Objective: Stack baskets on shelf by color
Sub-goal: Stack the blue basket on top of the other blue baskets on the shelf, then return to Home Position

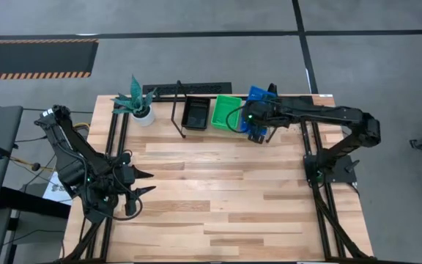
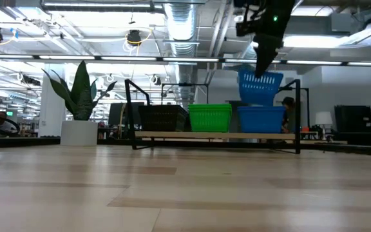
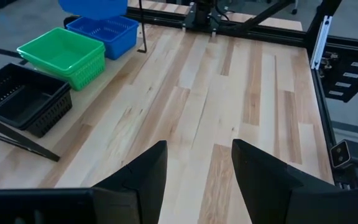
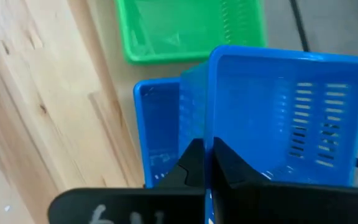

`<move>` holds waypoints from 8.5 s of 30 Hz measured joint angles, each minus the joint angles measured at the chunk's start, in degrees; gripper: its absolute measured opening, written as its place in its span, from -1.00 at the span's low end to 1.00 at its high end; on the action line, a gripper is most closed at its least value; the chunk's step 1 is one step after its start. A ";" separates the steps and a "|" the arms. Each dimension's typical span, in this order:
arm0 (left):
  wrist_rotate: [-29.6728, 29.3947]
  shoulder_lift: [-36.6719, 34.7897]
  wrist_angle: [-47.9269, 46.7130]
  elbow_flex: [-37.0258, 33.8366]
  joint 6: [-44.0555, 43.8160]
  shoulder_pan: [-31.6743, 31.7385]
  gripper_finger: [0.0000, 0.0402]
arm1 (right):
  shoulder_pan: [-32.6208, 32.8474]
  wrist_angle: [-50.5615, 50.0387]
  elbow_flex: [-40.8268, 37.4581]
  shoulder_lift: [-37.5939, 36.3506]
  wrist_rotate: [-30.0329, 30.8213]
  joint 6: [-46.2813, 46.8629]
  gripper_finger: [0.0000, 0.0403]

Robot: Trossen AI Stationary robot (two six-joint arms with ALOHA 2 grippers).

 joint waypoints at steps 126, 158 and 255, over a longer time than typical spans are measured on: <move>34.83 -62.73 61.37 -63.61 50.16 8.66 -0.15 | 36.98 63.71 -76.87 -82.91 -23.80 7.53 -0.11; 34.80 -62.75 61.36 -63.63 47.54 8.66 -0.15 | 36.98 61.76 -76.96 -82.80 -23.74 8.80 -0.10; 34.80 -62.75 61.35 -63.67 47.52 8.66 -0.16 | 36.96 61.73 -76.96 -82.80 -23.80 8.76 -0.10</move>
